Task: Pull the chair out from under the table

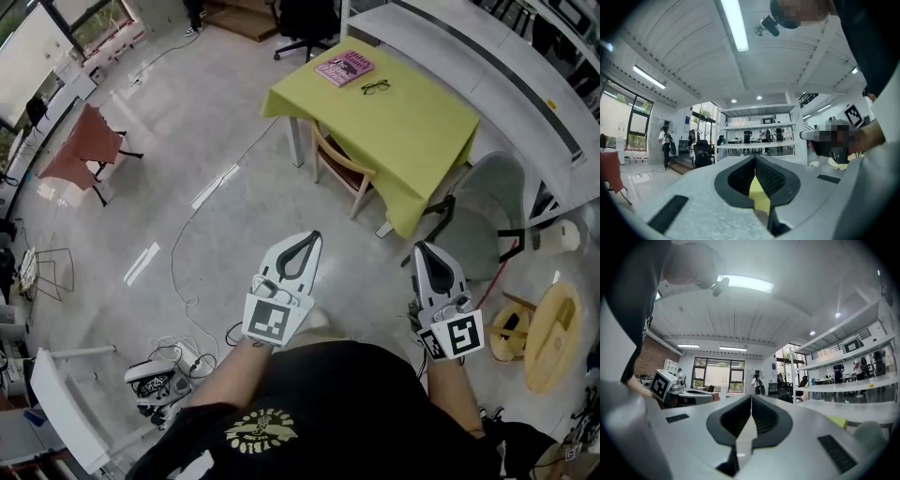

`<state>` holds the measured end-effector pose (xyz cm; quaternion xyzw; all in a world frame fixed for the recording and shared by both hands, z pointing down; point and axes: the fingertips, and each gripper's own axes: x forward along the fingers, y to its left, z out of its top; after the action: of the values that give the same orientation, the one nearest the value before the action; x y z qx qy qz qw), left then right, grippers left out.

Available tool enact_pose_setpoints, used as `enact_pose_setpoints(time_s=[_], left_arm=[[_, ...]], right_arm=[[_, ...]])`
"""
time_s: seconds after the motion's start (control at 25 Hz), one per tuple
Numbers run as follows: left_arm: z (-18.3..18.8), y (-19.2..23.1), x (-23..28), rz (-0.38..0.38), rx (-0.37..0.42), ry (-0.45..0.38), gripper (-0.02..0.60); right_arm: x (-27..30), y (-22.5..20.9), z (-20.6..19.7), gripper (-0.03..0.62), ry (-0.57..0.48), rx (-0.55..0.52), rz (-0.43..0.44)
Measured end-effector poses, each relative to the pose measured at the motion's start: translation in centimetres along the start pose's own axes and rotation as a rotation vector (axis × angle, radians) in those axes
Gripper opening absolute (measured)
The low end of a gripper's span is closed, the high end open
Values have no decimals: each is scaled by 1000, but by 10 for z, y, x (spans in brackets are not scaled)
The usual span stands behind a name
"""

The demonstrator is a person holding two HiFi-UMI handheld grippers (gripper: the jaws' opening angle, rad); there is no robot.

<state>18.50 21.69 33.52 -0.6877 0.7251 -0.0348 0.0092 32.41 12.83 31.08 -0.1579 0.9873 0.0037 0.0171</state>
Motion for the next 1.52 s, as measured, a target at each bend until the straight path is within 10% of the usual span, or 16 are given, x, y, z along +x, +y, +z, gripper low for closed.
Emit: enact_pose_setpoints(time_s=[0.76, 1.52], left_arm=[[-14, 60, 2, 43, -61, 34, 9], [-6, 137, 112, 102, -48, 46, 9]], right_arm=[[54, -6, 2, 12, 31, 20, 3], [143, -112, -26, 12, 20, 63, -68]])
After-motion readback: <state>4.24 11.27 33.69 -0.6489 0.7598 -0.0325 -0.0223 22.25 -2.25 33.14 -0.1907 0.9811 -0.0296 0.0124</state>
